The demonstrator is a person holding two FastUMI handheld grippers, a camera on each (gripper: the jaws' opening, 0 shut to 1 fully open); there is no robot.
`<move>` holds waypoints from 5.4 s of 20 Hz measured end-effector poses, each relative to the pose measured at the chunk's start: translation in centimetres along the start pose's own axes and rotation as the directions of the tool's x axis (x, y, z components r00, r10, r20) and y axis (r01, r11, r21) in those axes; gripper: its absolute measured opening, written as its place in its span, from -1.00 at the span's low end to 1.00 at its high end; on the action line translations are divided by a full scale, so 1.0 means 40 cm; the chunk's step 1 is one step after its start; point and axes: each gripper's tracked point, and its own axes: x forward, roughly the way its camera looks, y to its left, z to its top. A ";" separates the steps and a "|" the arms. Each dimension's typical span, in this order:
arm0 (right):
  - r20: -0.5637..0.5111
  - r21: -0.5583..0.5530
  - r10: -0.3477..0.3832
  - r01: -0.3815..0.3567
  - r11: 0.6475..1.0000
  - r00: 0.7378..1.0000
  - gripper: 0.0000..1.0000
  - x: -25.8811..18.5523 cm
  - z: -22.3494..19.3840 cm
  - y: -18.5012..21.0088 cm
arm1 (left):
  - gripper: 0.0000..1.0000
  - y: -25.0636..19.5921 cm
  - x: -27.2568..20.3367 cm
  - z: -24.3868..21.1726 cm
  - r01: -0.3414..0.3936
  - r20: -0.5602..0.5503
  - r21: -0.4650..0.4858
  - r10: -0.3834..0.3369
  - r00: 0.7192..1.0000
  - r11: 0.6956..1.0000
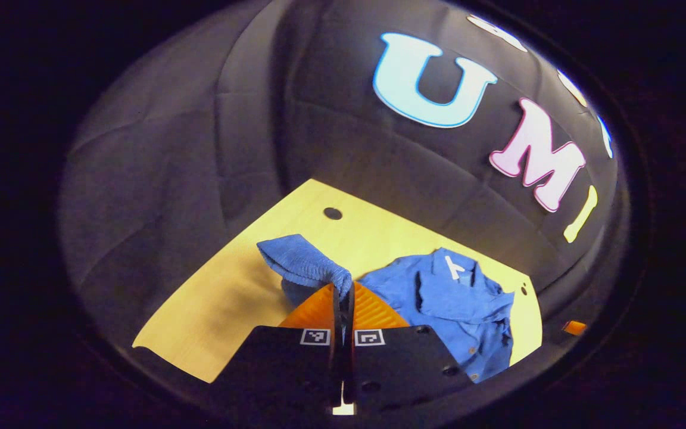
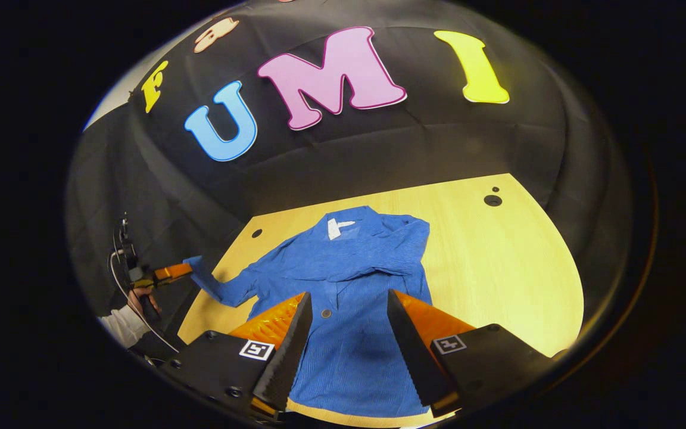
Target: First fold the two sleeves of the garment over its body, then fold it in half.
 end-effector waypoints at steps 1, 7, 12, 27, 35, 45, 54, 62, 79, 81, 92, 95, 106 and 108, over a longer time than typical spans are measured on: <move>0.001 0.006 -0.006 0.006 1.000 1.000 0.63 -0.010 -0.001 -0.015 | -1.00 -0.078 0.017 0.027 0.047 0.010 0.008 -0.047 0.999 0.999; -0.015 0.030 -0.047 0.048 0.998 0.999 0.63 -0.053 -0.039 -0.103 | -1.00 -0.522 0.162 0.031 0.266 -0.017 0.157 -0.267 0.964 0.951; -0.077 0.083 -0.064 0.071 0.994 0.995 0.63 -0.067 -0.117 -0.145 | -1.00 -0.835 0.299 -0.116 0.431 -0.171 0.249 -0.398 0.901 0.868; -0.203 0.187 -0.065 0.104 0.977 0.977 0.64 -0.016 -0.215 -0.243 | 0.70 -1.006 0.330 -0.379 0.629 -0.471 0.112 -0.516 0.715 0.770; -0.265 0.117 -0.064 0.098 0.988 0.962 0.65 -0.016 -0.289 -0.180 | 0.69 -0.469 -0.008 -0.448 0.278 -0.470 0.326 -0.100 0.877 0.903; -0.453 -0.015 -0.175 0.188 0.982 0.874 0.74 -0.083 -0.504 -0.204 | 0.70 -0.093 -0.244 -0.684 -0.087 -0.600 0.241 0.219 0.769 0.967; -0.519 -0.062 -0.265 0.273 0.960 0.813 0.75 -0.088 -0.581 -0.227 | 0.70 -0.036 -0.267 -0.772 -0.116 -0.673 0.256 0.263 0.691 0.960; -0.567 -0.076 -0.306 0.321 0.944 0.764 0.76 -0.107 -0.635 -0.249 | 0.70 -0.036 -0.267 -0.780 -0.105 -0.690 0.305 0.296 0.660 0.947; -0.611 -0.062 -0.319 0.358 0.932 0.724 -0.75 -0.094 -0.677 -0.229 | -0.89 -0.091 -0.257 -0.801 0.000 -0.705 0.290 0.214 0.676 0.957; -0.616 -0.037 -0.297 0.350 0.936 0.730 -0.94 -0.088 -0.676 -0.224 | -1.00 -0.112 -0.272 -0.801 -0.003 -0.749 0.140 0.108 0.654 0.990; -0.472 -0.012 -0.264 0.294 0.956 0.841 -0.94 -0.119 -0.387 -0.127 | -1.00 -0.175 -0.325 -0.518 0.147 -0.628 0.054 -0.082 0.774 0.988; -0.409 -0.025 -0.258 0.272 0.962 0.875 -0.94 -0.116 -0.266 -0.097 | -1.00 -0.208 -0.323 -0.410 0.197 -0.598 0.043 -0.133 0.790 0.979; -0.053 0.151 -0.238 0.243 0.958 0.970 -0.95 0.221 0.320 -0.079 | -1.00 -0.350 -0.010 0.060 0.234 -0.397 0.101 -0.176 0.901 0.967; -0.039 0.178 -0.255 0.257 0.950 0.966 -0.96 0.363 0.377 -0.131 | -1.00 -0.345 0.132 0.121 0.184 -0.360 0.059 -0.151 0.921 0.981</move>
